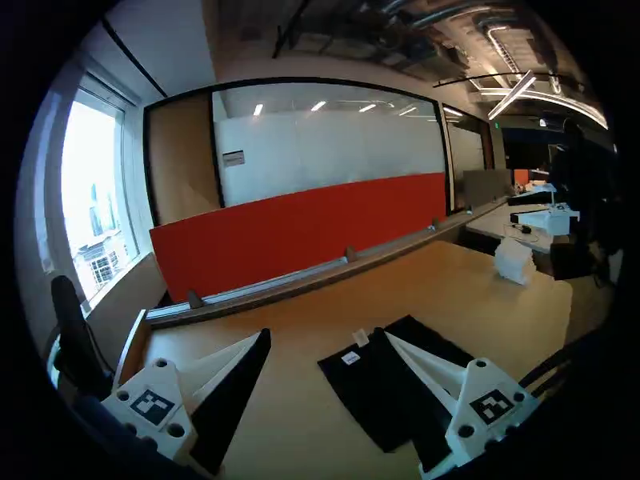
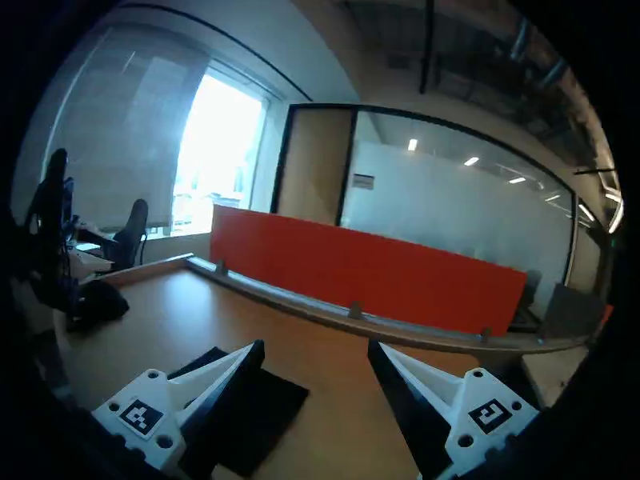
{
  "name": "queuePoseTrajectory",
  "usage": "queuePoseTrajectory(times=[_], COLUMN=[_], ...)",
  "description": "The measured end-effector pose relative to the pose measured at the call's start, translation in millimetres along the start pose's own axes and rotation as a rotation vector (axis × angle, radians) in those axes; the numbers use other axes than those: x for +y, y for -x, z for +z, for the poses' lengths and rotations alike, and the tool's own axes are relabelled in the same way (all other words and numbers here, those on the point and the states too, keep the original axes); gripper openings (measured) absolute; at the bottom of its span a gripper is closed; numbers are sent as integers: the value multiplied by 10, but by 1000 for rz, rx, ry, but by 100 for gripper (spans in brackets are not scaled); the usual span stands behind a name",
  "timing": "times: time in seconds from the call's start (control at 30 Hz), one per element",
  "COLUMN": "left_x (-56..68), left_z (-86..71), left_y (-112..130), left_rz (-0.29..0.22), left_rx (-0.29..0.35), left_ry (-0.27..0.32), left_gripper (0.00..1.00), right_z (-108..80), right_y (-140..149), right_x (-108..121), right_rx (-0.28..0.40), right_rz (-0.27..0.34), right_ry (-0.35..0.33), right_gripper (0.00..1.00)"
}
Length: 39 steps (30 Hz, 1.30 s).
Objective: Fold towel
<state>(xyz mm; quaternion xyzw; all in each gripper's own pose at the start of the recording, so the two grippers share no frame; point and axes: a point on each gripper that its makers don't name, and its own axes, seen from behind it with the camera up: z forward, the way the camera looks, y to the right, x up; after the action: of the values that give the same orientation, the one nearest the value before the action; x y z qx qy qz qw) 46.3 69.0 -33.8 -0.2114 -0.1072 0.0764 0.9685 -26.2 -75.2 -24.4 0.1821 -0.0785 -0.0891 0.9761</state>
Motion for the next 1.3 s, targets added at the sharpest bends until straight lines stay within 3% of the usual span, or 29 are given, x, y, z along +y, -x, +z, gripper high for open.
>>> queuePoseTrajectory(times=[0.2,0.6,1.07,1.3], left_x=[141,302,494,677], left_z=[12,94,206,262], left_y=[68,268,750,1047], left_rz=[28,50,94,123], left_rx=[-30,-74,-144,-182], left_ry=[59,108,153,191], left_gripper=[94,94,94,94], right_z=[28,71,169,221], right_y=[80,355,803,1113], right_x=[-191,-444,-596,-738], right_rx=[-43,-121,-207,-246], right_rz=[-49,-88,-100,-104], right_ry=[-80,-192,-247,-278], right_gripper=[100,100,100,100])
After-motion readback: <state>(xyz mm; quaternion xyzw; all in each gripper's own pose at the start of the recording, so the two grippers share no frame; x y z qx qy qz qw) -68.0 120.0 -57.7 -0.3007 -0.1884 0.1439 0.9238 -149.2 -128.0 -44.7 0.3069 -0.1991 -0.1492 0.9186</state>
